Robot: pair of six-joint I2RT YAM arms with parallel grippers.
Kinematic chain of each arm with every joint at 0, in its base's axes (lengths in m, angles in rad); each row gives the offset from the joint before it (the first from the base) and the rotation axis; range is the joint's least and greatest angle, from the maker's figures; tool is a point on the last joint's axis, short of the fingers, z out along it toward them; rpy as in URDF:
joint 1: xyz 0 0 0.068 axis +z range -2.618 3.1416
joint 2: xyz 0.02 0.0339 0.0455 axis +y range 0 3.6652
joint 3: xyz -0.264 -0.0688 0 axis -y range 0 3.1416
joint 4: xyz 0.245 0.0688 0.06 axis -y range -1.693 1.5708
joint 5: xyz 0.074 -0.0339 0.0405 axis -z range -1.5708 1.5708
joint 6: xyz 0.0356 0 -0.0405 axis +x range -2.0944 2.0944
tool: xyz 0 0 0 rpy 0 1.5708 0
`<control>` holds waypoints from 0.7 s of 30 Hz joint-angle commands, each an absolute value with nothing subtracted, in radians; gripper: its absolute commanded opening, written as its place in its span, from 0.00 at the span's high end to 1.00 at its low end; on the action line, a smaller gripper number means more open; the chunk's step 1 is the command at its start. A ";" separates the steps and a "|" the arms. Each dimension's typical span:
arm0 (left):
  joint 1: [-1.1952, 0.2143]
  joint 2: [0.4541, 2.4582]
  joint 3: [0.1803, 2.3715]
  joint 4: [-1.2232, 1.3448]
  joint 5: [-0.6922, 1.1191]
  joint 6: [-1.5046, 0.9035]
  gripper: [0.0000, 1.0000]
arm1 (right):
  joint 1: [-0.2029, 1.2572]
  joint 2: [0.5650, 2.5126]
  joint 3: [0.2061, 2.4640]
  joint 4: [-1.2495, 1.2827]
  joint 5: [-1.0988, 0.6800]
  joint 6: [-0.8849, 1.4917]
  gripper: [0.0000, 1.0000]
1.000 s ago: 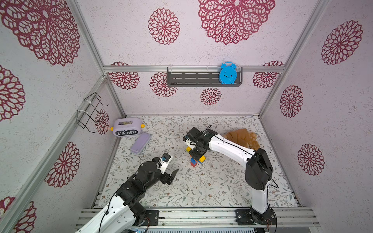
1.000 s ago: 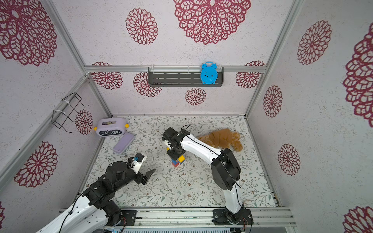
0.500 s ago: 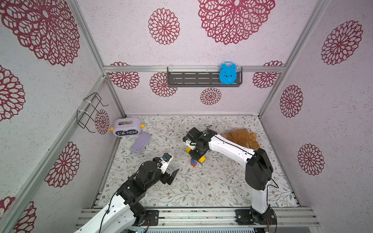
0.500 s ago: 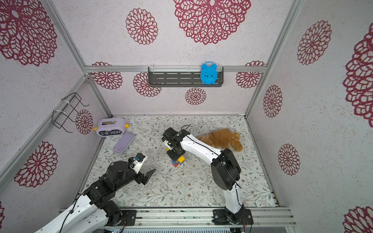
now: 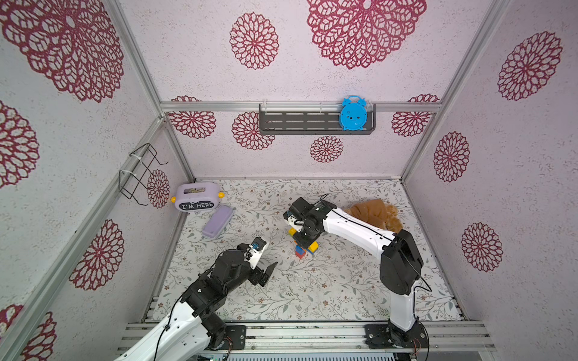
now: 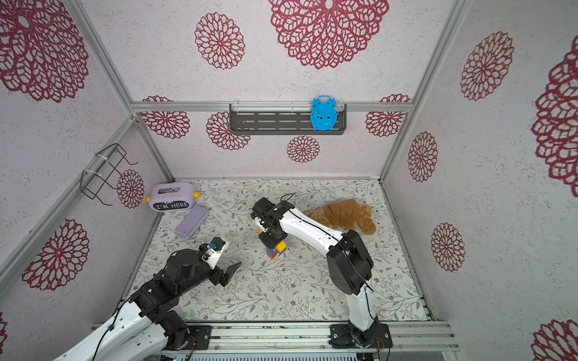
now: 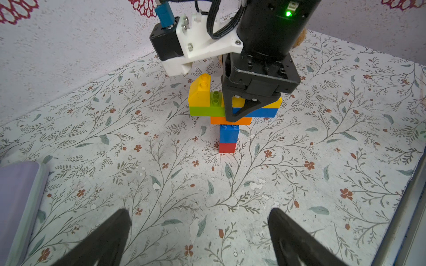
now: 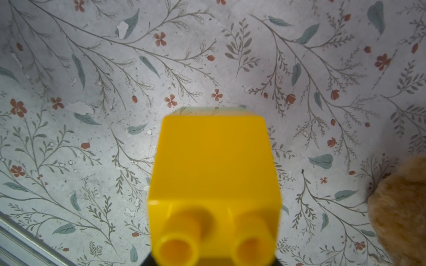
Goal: Assemble a fork with lego
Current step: Assemble the lego brick with the lego brick.
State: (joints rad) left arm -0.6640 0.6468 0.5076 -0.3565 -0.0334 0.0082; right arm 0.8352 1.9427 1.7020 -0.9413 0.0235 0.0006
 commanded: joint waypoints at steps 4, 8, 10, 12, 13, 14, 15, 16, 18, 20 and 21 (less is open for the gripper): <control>-0.660 0.651 0.503 -0.338 -0.020 0.020 0.03 | 0.844 1.894 1.743 -0.979 0.028 0.002 0.73; -0.659 0.653 0.504 -0.336 -0.019 0.020 0.03 | 0.846 1.889 1.735 -0.972 0.006 0.008 0.73; -0.659 0.654 0.504 -0.336 -0.019 0.019 0.03 | 0.847 1.898 1.731 -0.975 0.012 0.006 0.73; -0.659 0.654 0.504 -0.337 -0.018 0.021 0.03 | 0.847 1.905 1.725 -0.973 0.010 0.007 0.72; -0.660 0.654 0.503 -0.337 -0.018 0.021 0.03 | 0.847 1.908 1.723 -0.971 0.008 0.007 0.73; -0.661 0.653 0.504 -0.338 -0.018 0.021 0.03 | 0.846 1.910 1.722 -0.970 0.006 0.006 0.73; -0.661 0.654 0.504 -0.337 -0.018 0.021 0.03 | 0.846 1.911 1.720 -0.968 0.005 0.005 0.73; -0.661 0.653 0.503 -0.336 -0.018 0.021 0.03 | 0.847 1.914 1.719 -0.969 0.005 0.004 0.73; -0.662 0.653 0.503 -0.336 -0.018 0.021 0.03 | 0.848 1.916 1.716 -0.971 0.005 0.003 0.73; -0.661 0.656 0.503 -0.336 -0.018 0.021 0.03 | 0.848 1.915 1.712 -0.973 0.003 0.002 0.73; -0.661 0.655 0.503 -0.336 -0.017 0.023 0.03 | 0.848 1.917 1.709 -0.974 0.002 0.001 0.72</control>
State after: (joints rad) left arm -0.6640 0.6533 0.5076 -0.3565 -0.0307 0.0120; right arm 0.8417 1.9427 1.7138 -0.9524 0.0147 0.0006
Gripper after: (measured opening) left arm 0.971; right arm 0.353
